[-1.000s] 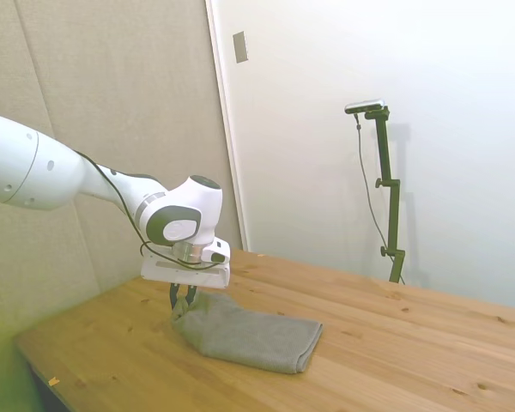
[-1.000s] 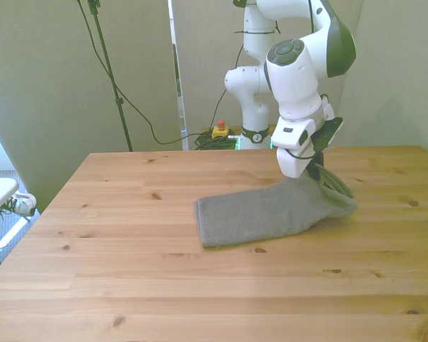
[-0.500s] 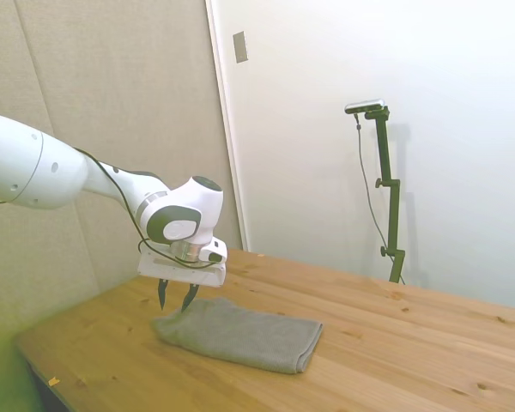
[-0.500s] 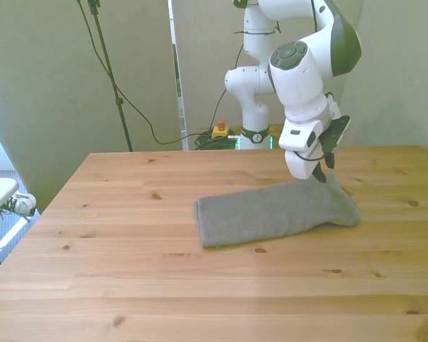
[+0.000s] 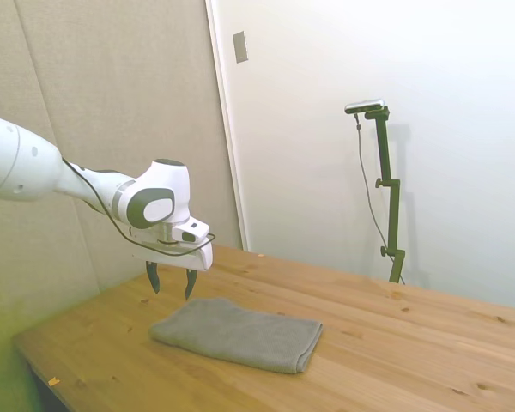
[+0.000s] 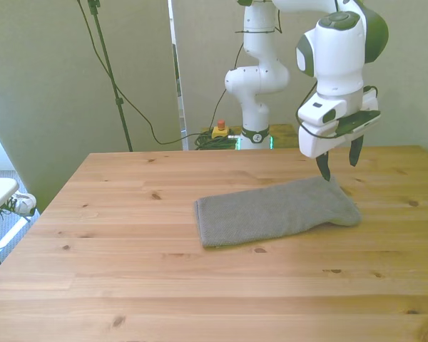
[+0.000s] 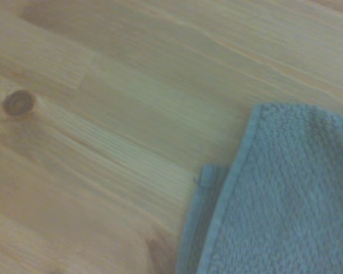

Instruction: Unfold the towel

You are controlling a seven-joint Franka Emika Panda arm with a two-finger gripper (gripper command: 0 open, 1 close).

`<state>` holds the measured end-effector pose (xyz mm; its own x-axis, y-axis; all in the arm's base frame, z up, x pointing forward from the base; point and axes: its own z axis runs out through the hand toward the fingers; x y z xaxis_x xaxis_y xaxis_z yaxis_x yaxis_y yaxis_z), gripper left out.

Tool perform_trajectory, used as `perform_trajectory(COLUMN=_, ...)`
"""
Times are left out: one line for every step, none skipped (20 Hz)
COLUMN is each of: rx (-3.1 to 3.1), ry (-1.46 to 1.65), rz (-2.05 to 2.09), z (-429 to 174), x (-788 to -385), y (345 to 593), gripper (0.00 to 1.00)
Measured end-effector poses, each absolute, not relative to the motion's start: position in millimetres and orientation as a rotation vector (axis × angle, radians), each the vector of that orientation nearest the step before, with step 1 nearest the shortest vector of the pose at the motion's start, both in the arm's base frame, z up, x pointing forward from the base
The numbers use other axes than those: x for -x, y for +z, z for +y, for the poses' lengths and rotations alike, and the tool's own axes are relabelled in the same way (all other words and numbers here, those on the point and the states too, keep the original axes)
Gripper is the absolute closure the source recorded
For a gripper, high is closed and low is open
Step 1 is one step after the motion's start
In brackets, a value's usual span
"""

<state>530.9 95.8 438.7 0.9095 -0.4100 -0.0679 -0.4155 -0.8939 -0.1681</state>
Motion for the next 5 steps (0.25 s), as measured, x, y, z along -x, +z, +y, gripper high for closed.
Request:
perform_trajectory(rx=2.898, ry=0.029, rz=0.697, z=96.8, x=-519.9, y=445.7, gripper=0.00)
perform_trajectory(rx=2.901, ry=0.009, rz=0.761, z=96.9, x=-506.7, y=452.6, gripper=0.00)
perform_trajectory(rx=2.900, ry=-0.009, rz=0.828, z=96.9, x=-492.2, y=458.3, gripper=0.00)
perform_trajectory(rx=2.898, ry=-0.029, rz=0.893, z=97.8, x=-476.3, y=462.7, gripper=0.00)
perform_trajectory(rx=2.894, ry=-0.046, rz=0.959, z=100.4, x=-459.6, y=464.7, gripper=0.00)
